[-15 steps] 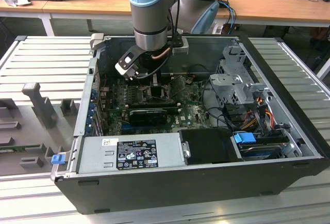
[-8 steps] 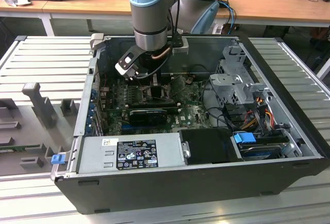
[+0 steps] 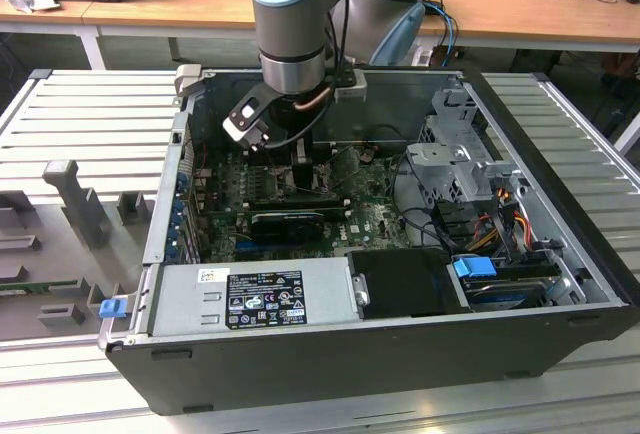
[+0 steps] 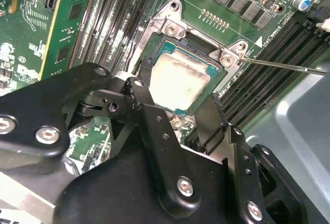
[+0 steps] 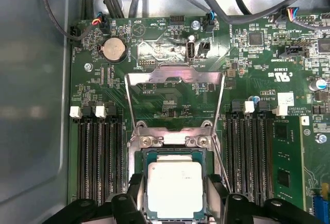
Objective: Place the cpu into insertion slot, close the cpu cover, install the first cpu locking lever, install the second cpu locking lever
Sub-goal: 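Place the cpu into insertion slot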
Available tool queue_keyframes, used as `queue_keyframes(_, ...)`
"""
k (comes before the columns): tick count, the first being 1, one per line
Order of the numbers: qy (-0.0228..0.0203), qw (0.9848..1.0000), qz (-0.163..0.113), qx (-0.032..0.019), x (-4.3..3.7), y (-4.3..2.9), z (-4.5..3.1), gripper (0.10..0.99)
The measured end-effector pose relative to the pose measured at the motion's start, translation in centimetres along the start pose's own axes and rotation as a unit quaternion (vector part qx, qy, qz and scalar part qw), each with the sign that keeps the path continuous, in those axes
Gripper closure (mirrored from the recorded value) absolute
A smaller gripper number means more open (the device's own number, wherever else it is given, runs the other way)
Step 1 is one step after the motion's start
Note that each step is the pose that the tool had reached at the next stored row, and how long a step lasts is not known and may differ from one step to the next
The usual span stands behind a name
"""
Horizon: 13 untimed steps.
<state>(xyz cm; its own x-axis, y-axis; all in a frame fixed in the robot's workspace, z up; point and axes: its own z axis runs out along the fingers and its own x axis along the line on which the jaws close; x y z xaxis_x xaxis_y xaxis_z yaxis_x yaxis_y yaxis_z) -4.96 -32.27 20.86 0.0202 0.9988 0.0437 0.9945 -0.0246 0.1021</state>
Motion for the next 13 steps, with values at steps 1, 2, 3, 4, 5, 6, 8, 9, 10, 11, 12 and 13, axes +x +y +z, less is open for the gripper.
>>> queue_keyframes(1, 0.0000, 1.0000, 0.000, 0.0001, 0.00, 0.01, -0.07, 0.561)
queue_keyframes(2, 0.0000, 1.0000, 0.000, 0.0004, 0.01, 0.03, -0.19, 0.627)
queue_keyframes(3, 0.0000, 1.0000, 0.000, 0.0011, 0.01, 0.06, -0.32, 0.690)
queue_keyframes(4, -0.0001, 1.0000, 0.000, 0.0028, 0.02, 0.11, -0.42, 0.690)
queue_keyframes(5, -0.0001, 1.0000, 0.000, 0.0075, 0.03, 0.26, -0.52, 0.808)
queue_keyframes(6, -0.0003, 0.9999, 0.000, 0.0123, 0.03, 0.41, -0.59, 0.871)
queue_keyframes(8, -0.0005, 0.9998, 0.001, 0.0189, 0.04, 0.60, -0.66, 0.929)
queue_keyframes(9, -0.0005, 0.9998, 0.001, 0.0219, 0.04, 0.68, -0.68, 0.980)
queue_keyframes(10, -0.0006, 0.9997, 0.001, 0.0232, 0.05, 0.70, -0.71, 0.980)
queue_keyframes(11, -0.0006, 0.9997, 0.001, 0.0235, 0.05, 0.70, -0.74, 0.980)
queue_keyframes(12, -0.0006, 0.9997, 0.001, 0.0237, 0.05, 0.70, -0.76, 0.980)
queue_keyframes(13, -0.0006, 0.9997, 0.001, 0.0240, 0.05, 0.70, -0.80, 0.980)
